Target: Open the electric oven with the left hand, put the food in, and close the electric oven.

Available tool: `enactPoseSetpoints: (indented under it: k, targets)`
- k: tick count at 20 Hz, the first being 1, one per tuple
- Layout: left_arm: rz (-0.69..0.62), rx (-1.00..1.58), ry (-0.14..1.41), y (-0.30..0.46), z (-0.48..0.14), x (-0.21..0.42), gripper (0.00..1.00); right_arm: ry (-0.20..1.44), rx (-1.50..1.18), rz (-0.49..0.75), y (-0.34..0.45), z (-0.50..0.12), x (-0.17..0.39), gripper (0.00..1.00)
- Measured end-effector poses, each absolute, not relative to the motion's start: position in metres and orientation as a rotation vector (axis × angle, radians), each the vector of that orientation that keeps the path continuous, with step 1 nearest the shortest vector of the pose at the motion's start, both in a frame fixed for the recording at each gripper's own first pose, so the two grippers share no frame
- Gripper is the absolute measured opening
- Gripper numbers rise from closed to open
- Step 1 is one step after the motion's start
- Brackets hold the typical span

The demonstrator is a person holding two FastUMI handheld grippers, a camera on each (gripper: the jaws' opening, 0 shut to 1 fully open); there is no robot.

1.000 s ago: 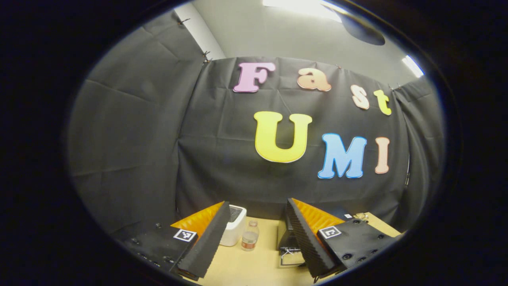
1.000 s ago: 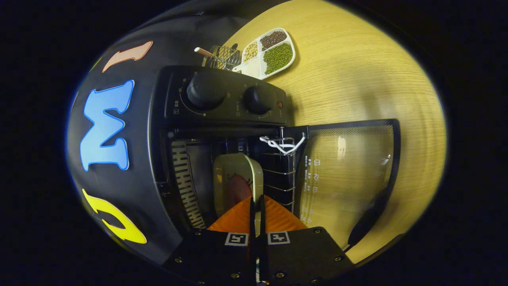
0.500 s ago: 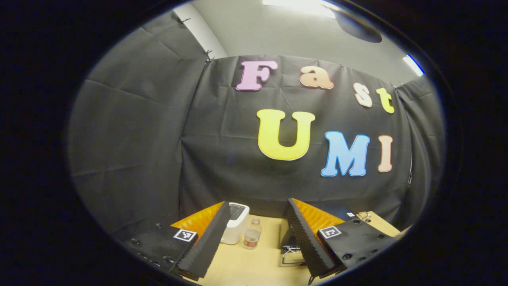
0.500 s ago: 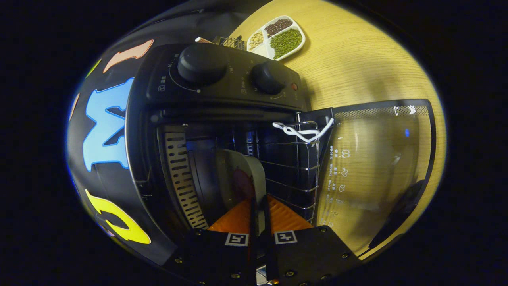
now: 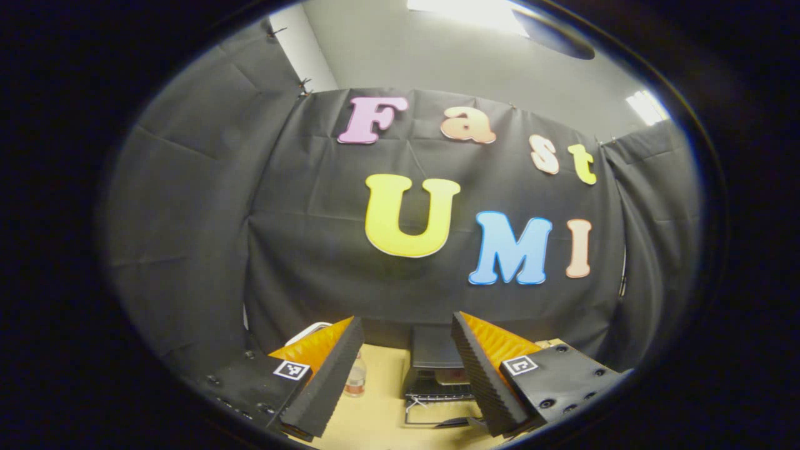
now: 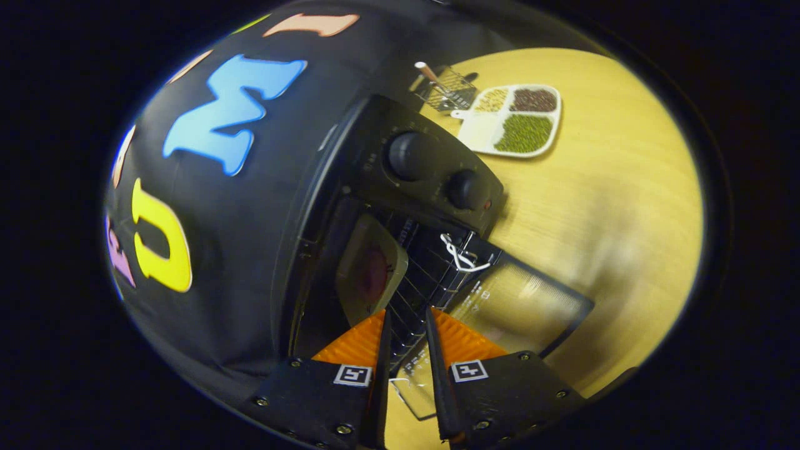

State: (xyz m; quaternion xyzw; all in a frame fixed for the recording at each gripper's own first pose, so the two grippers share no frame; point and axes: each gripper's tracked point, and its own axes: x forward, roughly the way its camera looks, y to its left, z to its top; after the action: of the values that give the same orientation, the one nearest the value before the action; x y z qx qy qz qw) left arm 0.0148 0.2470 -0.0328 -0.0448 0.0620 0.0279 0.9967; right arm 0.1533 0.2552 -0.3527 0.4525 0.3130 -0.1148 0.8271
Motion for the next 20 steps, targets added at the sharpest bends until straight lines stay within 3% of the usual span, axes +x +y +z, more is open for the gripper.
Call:
enactPoseSetpoints:
  k: [2, 9, 11, 19, 20]
  targets:
    - [0.026, -0.091, 0.115, 0.228, -0.031, 0.024, 1.0, 0.626, 0.804, -0.179, 0.235, -0.328, 0.142, 0.32]
    - [-0.046, -0.087, 0.118, 0.17, -0.034, 0.032, 0.96, 0.463, 0.414, -0.011, 0.185, -0.232, 0.116, 0.32]
    - [-0.055, -0.085, 0.119, 0.157, -0.034, 0.033, 1.0, 0.386, 0.327, 0.011, 0.168, -0.191, 0.109, 0.32]
    - [-0.081, -0.061, 0.077, 0.111, -0.019, 0.043, 0.96, 0.094, 0.093, 0.048, 0.102, -0.031, 0.059, 0.32]
    - [-0.081, -0.053, 0.076, 0.107, -0.019, 0.044, 1.0, 0.071, 0.079, 0.04, 0.094, -0.019, 0.055, 0.31]
